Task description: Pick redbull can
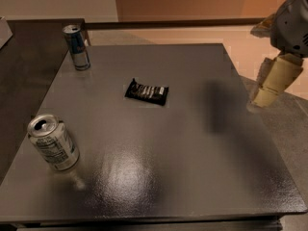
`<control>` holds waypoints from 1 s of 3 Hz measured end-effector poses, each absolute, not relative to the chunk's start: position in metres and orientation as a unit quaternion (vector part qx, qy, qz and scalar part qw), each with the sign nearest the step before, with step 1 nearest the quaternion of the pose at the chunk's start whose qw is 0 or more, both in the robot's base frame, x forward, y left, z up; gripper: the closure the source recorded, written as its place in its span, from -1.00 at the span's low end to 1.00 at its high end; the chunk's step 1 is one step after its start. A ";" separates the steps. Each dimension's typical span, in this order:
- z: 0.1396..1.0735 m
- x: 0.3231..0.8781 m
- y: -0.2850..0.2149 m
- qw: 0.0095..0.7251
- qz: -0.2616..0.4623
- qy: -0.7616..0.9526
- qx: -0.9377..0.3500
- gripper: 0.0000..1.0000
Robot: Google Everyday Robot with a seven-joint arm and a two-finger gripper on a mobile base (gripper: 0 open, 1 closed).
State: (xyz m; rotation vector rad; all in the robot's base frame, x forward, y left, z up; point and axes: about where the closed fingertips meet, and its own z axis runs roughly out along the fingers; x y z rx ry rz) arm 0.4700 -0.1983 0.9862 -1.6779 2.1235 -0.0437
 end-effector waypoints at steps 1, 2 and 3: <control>0.983 0.517 -0.169 0.258 -0.001 0.745 -0.614 -1.00; 0.977 0.552 -0.145 0.288 0.001 0.732 -0.617 -1.00; 0.971 0.582 -0.116 0.323 0.007 0.721 -0.614 -1.00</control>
Offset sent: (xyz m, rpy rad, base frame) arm 0.1263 0.0797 -0.0162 0.1555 -0.1684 0.0903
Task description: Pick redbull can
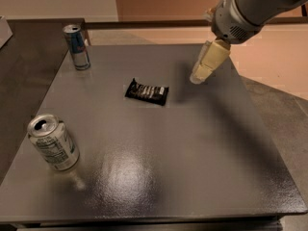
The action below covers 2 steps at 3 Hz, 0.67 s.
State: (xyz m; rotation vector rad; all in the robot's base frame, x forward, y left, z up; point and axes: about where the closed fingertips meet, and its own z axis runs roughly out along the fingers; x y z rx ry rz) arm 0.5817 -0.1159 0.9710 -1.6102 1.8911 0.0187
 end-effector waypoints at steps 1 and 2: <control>0.974 0.603 -0.082 0.355 0.023 0.709 -0.608 -1.00; 0.978 0.614 -0.044 0.387 0.049 0.704 -0.593 -1.00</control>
Offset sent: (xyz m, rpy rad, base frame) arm 0.0487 0.1128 0.0120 0.2620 -0.0710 0.0095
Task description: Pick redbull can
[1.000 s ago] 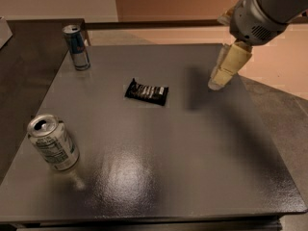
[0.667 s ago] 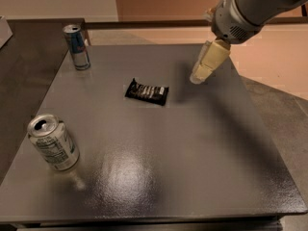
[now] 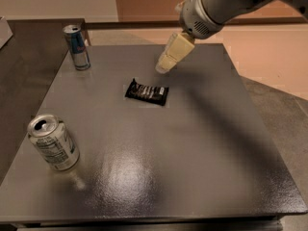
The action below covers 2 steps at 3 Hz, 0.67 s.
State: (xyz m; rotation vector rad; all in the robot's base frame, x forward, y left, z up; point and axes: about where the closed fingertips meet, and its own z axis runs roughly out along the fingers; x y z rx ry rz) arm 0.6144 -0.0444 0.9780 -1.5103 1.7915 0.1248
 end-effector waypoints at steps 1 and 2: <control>0.983 0.623 -0.008 0.416 0.066 0.703 -0.573 -1.00; 0.986 0.636 0.023 0.434 0.092 0.709 -0.548 -1.00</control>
Offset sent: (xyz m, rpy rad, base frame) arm 0.0418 0.1022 0.0126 0.2544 0.0192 -0.0825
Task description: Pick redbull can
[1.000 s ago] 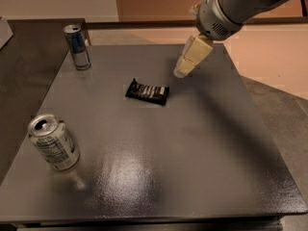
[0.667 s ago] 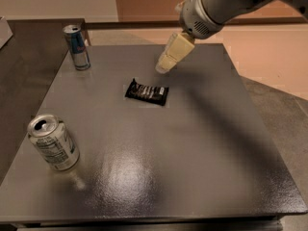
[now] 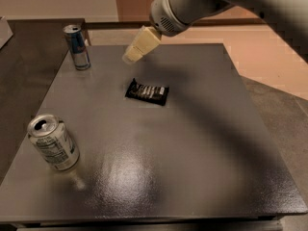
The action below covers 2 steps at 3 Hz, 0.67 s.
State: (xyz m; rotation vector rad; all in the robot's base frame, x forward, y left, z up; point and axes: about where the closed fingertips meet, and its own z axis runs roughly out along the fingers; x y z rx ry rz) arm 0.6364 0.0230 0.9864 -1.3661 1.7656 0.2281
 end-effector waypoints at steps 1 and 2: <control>0.986 0.649 0.045 0.435 0.128 0.719 -0.527 -1.00; 0.985 0.663 0.063 0.430 0.171 0.725 -0.510 -1.00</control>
Offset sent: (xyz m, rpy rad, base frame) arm 0.0446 0.0569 0.0008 0.2246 0.1899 0.0026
